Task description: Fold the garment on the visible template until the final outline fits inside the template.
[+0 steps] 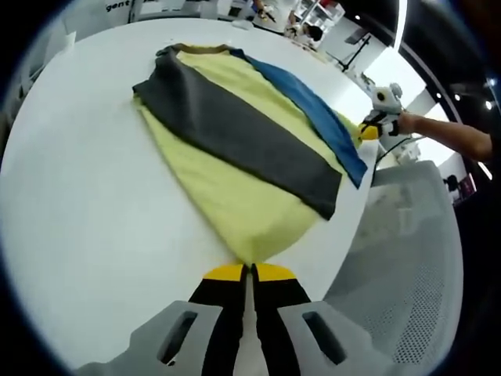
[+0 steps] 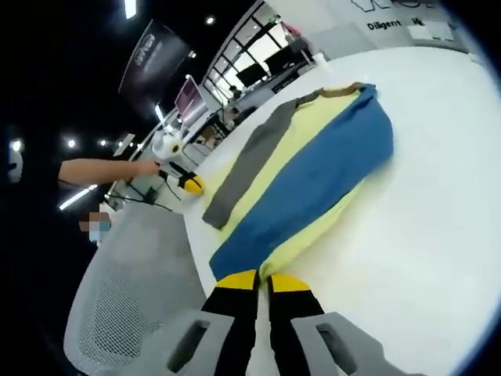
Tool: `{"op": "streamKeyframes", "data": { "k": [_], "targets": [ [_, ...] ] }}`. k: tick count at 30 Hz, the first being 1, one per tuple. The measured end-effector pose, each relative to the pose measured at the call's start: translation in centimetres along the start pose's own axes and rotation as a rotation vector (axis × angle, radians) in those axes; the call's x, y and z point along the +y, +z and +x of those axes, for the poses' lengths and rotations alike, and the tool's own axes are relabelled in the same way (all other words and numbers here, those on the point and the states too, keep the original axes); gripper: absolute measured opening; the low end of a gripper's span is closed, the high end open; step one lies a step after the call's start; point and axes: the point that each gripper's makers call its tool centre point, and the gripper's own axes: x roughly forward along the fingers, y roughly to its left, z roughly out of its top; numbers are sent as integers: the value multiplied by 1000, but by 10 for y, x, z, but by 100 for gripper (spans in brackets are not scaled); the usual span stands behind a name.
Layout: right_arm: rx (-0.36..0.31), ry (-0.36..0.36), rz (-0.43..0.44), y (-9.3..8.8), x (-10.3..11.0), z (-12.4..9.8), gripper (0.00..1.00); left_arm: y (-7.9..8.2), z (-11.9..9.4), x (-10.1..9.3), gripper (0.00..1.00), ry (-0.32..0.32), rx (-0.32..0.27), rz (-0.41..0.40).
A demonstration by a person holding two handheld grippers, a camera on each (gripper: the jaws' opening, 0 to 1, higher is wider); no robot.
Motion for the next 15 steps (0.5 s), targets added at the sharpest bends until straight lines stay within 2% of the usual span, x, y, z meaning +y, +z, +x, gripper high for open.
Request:
{"op": "streamKeyframes", "data": {
  "k": [3,5,7,8,11,15],
  "targets": [
    [42,-23,-101,-8,-3,-3,0,0,0,0,1,-2,2,-1],
    [58,-95,-75,-11,-15,-6,0,1,0,1,1,5,0,2],
    [41,-78,-33,-8,-11,-7,0,1,0,2,1,13,3,8],
    [56,-133,-14,-7,-20,-11,0,2,0,3,1,24,6,32],
    [66,-142,-32,-4,-21,-16,0,4,1,3,1,30,21,37],
    [162,-186,42,-14,-24,-22,0,0,1,-5,1,3,67,18]
  ]
}}
